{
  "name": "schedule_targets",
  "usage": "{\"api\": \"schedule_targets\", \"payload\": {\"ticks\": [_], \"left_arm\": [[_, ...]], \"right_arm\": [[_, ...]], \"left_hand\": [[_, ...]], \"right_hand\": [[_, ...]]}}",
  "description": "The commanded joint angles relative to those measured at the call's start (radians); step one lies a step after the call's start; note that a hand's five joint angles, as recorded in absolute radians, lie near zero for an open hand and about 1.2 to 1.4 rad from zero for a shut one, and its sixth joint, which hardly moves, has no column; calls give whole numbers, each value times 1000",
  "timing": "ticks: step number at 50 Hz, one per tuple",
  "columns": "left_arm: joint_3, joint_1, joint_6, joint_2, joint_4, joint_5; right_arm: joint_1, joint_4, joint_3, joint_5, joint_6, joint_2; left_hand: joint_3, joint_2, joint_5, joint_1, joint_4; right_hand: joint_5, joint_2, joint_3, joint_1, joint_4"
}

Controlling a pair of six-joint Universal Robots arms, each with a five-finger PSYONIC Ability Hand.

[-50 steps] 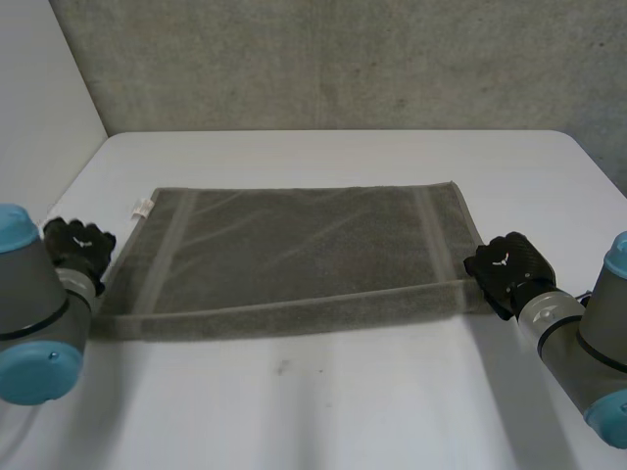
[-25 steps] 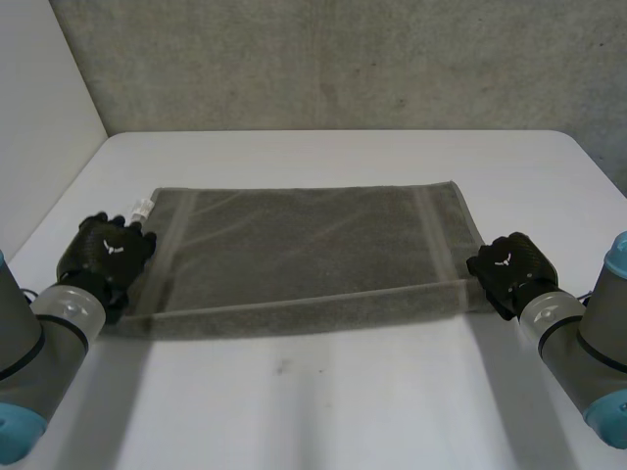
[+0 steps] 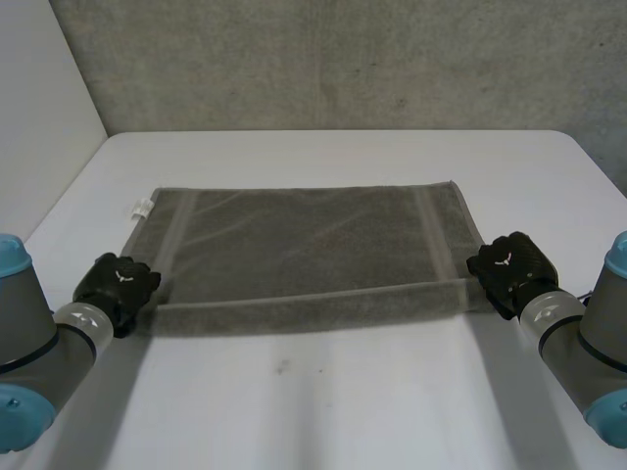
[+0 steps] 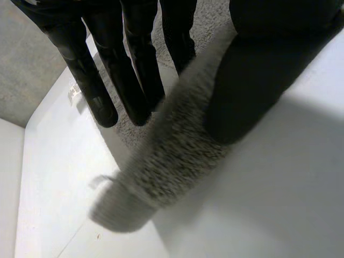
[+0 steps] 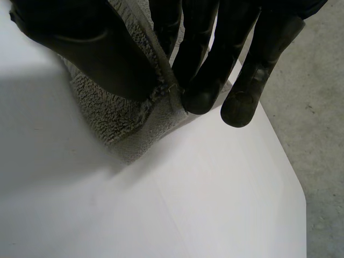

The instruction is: Fold the towel.

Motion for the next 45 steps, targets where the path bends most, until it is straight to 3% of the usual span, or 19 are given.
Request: {"api": "schedule_targets", "payload": {"ticks": [1,7,15,19,26,29,34,40,45], "left_arm": [[-6,-2,-3,14,-14,89],[-25,-2,-2,61,-62,101],[-115,72,-2,308,-224,123],[-176,96,-6,470,-276,178],[-193,118,-49,529,-275,213],[-160,122,-84,491,-255,215],[-40,89,-117,308,-198,207],[207,12,-129,51,-185,187],[406,-11,-130,-115,-185,107]], "right_arm": [[-2,21,-4,1,3,-18],[-28,138,-11,4,-21,-96],[-145,603,-64,-23,-231,-260],[-149,708,-81,-45,-299,-328],[-154,765,-158,-117,-324,-365],[-152,760,-212,-134,-310,-345],[-139,720,-337,-114,-262,-167],[-48,704,-561,-7,-238,61],[-5,674,-718,40,-229,181]], "left_hand": [[397,397,399,401,396],[397,397,399,401,396],[397,397,399,401,396],[397,397,399,401,396],[397,397,399,401,396],[397,397,399,401,396],[397,397,399,401,396],[397,397,399,401,396],[397,397,399,401,396]], "right_hand": [[35,60,66,77,60],[35,60,66,77,60],[35,60,66,77,60],[35,60,66,77,60],[35,60,66,77,60],[35,60,66,77,60],[35,60,66,77,60],[35,60,66,77,60],[35,60,66,77,60]]}}
